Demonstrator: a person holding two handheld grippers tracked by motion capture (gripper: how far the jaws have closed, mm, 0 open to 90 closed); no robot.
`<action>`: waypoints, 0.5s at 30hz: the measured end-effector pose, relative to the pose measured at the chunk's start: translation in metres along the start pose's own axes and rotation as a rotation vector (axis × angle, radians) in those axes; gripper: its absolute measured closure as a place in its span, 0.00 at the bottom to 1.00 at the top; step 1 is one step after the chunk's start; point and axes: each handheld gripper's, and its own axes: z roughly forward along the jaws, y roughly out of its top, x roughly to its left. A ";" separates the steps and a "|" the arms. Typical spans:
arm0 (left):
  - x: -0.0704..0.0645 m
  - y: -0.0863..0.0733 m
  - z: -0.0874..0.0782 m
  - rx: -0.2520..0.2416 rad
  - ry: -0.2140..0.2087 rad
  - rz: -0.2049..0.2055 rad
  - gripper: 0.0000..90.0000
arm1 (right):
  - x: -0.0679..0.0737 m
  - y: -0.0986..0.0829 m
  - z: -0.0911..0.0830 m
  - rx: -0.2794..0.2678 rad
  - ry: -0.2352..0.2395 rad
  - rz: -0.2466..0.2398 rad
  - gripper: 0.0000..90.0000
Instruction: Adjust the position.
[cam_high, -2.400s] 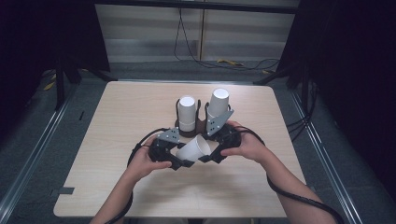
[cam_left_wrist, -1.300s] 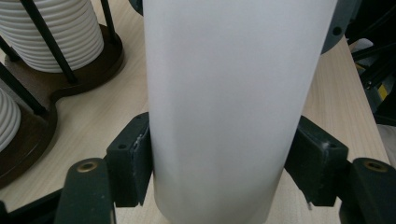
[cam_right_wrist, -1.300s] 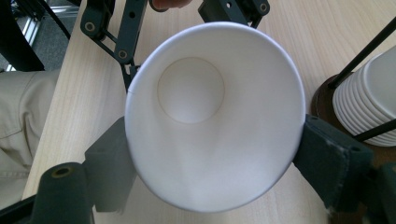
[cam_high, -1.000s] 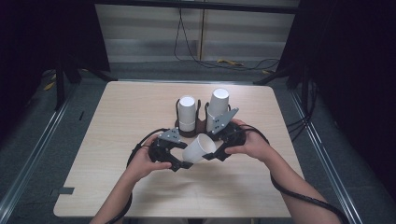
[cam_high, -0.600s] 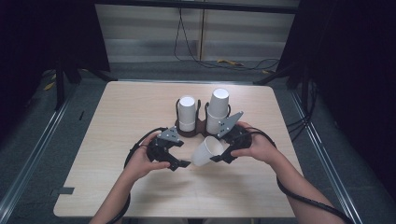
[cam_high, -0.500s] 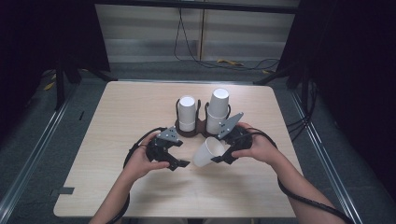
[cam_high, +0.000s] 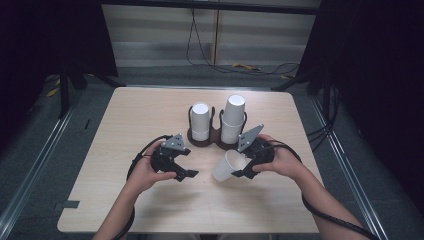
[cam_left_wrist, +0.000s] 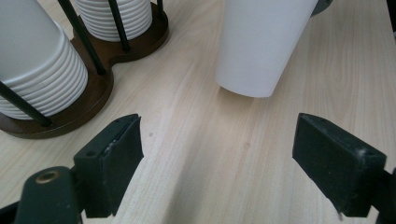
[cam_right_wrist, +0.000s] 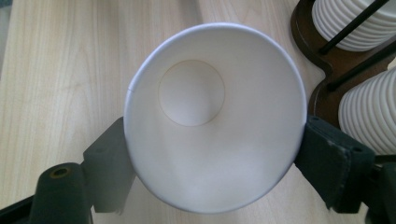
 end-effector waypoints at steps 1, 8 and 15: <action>0.000 0.000 0.001 -0.007 0.001 -0.002 0.18 | 0.000 -0.001 0.000 0.005 0.000 -0.002 0.21; 0.000 0.000 0.000 -0.003 0.004 -0.005 0.18 | 0.002 -0.004 0.003 0.024 0.003 -0.014 0.21; 0.000 -0.001 0.001 -0.004 0.003 -0.004 0.18 | 0.003 -0.004 0.003 0.029 -0.003 -0.020 0.20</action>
